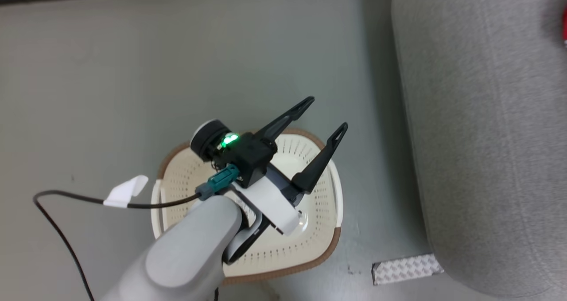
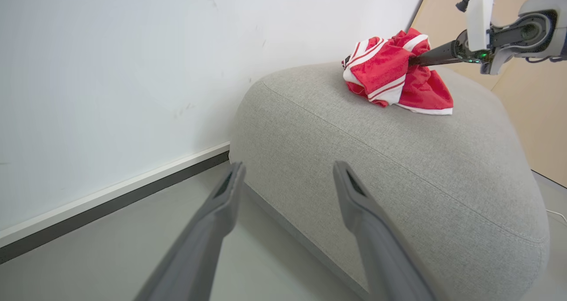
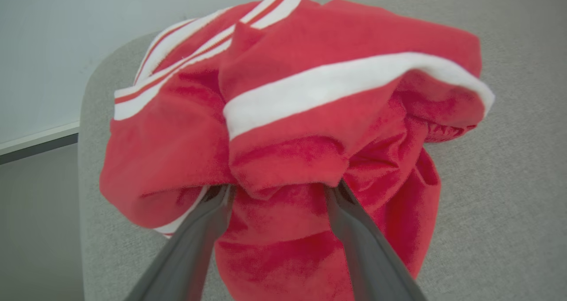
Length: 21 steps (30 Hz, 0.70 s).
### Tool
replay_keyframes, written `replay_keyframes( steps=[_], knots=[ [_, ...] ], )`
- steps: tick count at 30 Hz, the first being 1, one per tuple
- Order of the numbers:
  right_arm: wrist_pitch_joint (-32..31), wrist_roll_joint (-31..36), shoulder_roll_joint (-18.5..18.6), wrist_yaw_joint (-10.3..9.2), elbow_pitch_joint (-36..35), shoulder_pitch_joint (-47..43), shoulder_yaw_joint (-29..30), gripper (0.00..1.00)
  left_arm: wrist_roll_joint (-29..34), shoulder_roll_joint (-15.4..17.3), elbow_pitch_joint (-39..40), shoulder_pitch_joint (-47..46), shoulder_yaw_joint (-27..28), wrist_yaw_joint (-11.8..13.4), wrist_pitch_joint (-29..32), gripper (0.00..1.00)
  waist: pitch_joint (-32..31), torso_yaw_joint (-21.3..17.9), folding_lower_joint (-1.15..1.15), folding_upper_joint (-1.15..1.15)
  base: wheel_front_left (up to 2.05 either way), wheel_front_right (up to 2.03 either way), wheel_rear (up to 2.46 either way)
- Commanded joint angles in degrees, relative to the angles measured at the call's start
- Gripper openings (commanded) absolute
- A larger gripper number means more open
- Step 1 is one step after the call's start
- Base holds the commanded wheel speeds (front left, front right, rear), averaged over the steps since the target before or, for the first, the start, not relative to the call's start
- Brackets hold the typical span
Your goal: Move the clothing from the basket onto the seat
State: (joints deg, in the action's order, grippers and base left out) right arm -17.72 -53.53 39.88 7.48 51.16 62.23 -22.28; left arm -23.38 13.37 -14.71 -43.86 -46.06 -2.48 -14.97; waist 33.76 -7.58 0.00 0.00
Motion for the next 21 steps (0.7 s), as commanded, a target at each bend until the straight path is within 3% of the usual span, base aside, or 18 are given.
replay_keyframes(
  steps=[1,10,21],
  knots=[
    [-0.4,-0.5,0.3,0.03,0.3,-0.9,-0.4,1.0,-1.0,0.0,-0.5,1.2,0.4,0.0,-0.2,1.0,-3.1,-0.6,0.0,0.0,0.0,0.0,0.0],
    [0.9,-1.7,3.4,0.04,-5.7,-6.3,-3.9,1.0,-1.8,-0.6,-0.6,7.3,4.1,0.4,-0.2,1.0,-14.1,-1.1,0.0,0.0,0.0,0.0,0.0],
    [8.7,-1.9,6.0,0.04,-19.6,-14.2,-5.8,1.0,-2.2,-0.3,-0.2,16.1,11.7,1.8,-0.2,1.0,-26.1,1.8,0.0,0.0,0.0,0.0,0.0]
  ],
)
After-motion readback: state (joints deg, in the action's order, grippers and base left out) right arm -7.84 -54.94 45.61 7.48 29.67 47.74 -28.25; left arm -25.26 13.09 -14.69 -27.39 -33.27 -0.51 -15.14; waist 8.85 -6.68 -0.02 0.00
